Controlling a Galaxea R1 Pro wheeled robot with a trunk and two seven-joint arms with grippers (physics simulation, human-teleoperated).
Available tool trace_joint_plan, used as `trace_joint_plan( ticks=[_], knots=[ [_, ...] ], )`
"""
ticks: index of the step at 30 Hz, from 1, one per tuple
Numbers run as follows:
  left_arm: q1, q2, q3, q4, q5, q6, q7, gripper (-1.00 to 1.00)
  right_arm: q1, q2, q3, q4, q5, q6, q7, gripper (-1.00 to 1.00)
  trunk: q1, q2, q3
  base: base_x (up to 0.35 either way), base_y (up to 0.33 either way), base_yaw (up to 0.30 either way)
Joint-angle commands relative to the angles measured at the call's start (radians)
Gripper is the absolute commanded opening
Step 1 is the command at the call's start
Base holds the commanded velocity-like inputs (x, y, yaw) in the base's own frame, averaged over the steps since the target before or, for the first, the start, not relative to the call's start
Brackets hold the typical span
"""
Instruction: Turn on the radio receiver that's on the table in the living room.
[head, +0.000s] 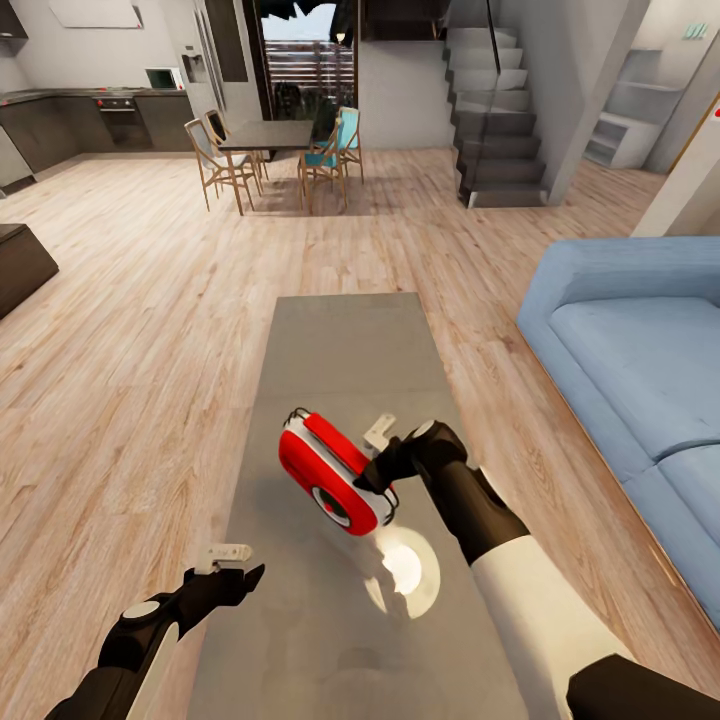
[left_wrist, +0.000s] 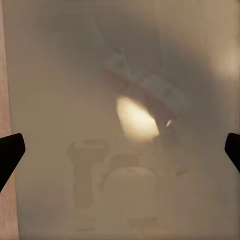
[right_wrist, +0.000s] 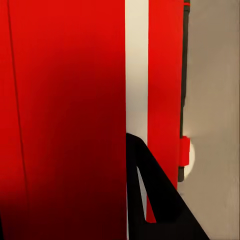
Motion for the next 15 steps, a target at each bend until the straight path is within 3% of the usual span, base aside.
trace_joint_plan(
  ticks=[1,5,15],
  knots=[
    [0.000,0.000,0.000,0.000,0.000,0.000,0.000,1.00,0.000,0.000,0.000,-0.010,-0.001,0.006,0.009,-1.00,0.000,0.000,0.000,0.000,0.000,0.000],
    [0.000,0.000,0.000,0.000,0.000,0.000,0.000,1.00,0.000,0.000,0.000,-0.050,0.006,0.022,0.046,-1.00,0.000,0.000,0.000,0.000,0.000,0.000],
    [0.000,-0.001,0.000,-0.010,0.006,0.005,-0.011,1.00,0.005,0.000,0.000,-0.065,0.022,0.108,0.056,-1.00,0.000,0.000,0.000,0.000,0.000,0.000]
  ],
)
